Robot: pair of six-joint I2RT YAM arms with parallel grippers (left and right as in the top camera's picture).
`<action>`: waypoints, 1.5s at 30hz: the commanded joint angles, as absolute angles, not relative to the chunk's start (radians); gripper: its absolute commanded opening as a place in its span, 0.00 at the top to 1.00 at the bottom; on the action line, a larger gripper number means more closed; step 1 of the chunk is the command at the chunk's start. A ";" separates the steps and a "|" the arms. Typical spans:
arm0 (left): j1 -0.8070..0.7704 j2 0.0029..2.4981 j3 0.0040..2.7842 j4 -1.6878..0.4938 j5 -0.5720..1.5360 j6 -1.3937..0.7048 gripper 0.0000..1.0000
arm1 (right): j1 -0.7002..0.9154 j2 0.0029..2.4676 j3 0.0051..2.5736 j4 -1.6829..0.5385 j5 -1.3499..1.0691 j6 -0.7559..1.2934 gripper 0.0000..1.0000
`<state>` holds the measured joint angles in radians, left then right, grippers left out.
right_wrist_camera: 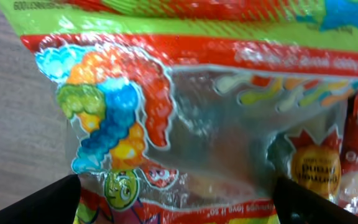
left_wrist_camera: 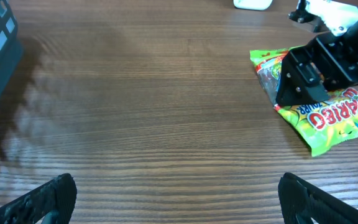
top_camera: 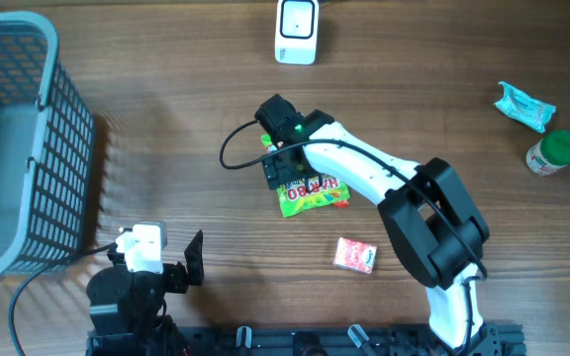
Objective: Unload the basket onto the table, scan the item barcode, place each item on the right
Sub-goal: 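Lift the Haribo bag and hold it under the scanner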
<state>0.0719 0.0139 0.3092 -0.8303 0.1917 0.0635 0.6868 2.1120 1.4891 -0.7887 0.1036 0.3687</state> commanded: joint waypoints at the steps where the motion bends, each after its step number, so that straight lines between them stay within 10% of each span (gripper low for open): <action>1: 0.067 0.005 0.302 -0.828 0.190 0.075 0.00 | 0.681 2.250 1.479 -0.774 0.118 0.340 0.00; 4: 0.067 0.005 0.302 -0.828 0.189 0.075 0.00 | 0.681 2.314 1.479 -0.810 0.076 0.340 0.16; 8: 0.067 0.005 0.302 -0.828 0.190 0.075 0.00 | 0.681 2.327 1.481 -0.862 0.027 0.344 0.96; 23: 0.067 0.005 0.302 -0.828 0.190 0.075 0.00 | 0.622 2.163 1.847 -1.384 -0.739 0.417 0.96; 45: 0.067 0.005 0.302 -0.828 0.189 0.075 0.00 | 0.597 2.164 1.845 -0.914 -1.623 0.452 0.96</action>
<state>0.0719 0.0139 0.3092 -0.8303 0.1917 0.0635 0.5991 2.1918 1.8278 -0.9714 -1.4799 0.4026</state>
